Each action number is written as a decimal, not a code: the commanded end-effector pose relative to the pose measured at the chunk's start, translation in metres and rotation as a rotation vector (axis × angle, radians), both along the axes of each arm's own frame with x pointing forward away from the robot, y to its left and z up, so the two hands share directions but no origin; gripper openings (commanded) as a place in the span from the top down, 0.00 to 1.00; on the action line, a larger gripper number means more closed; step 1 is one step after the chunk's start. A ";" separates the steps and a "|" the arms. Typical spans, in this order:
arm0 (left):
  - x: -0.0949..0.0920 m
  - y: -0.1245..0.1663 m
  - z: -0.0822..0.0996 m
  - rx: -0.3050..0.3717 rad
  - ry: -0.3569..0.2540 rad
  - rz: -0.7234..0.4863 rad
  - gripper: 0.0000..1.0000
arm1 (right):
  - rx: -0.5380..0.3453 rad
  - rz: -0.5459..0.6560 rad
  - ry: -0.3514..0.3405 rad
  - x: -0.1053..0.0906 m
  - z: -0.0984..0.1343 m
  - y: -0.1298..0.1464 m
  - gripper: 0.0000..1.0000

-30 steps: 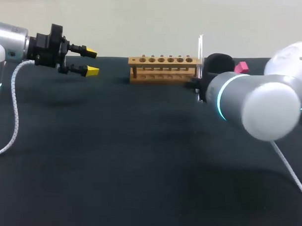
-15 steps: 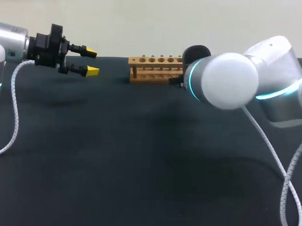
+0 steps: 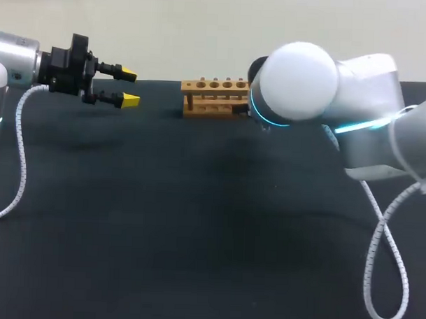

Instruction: Grasp the test tube, adjust it, and insert it.

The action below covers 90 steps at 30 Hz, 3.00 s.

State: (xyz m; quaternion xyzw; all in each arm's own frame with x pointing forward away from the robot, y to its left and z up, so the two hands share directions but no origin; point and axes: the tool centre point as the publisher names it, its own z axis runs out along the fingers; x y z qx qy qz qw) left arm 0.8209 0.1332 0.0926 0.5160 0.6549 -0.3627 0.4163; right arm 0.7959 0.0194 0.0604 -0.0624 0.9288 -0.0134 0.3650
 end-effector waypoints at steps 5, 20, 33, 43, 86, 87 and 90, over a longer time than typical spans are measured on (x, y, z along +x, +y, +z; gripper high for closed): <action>0.000 0.000 -0.001 -0.002 -0.003 0.000 0.00 | 0.001 -0.011 0.035 0.009 -0.004 0.004 1.00; 0.000 0.000 -0.001 -0.002 -0.003 0.000 0.00 | 0.008 -0.024 0.053 0.024 -0.013 0.002 1.00; 0.000 0.000 -0.001 -0.002 -0.003 0.000 0.00 | 0.033 -0.028 0.112 0.025 -0.028 0.003 1.00; 0.000 0.000 -0.001 -0.002 -0.003 0.000 0.00 | 0.044 -0.026 0.143 0.027 -0.038 0.002 1.00; 0.000 0.000 -0.001 -0.002 -0.003 0.000 0.00 | 0.275 -0.060 -0.116 -0.050 0.052 0.003 1.00; 0.000 0.000 -0.001 -0.002 -0.003 0.000 0.00 | 0.276 -0.059 -0.114 -0.051 0.053 0.003 1.00; 0.000 0.000 -0.001 -0.002 -0.003 0.000 0.00 | 0.278 -0.054 -0.111 -0.053 0.054 0.003 1.00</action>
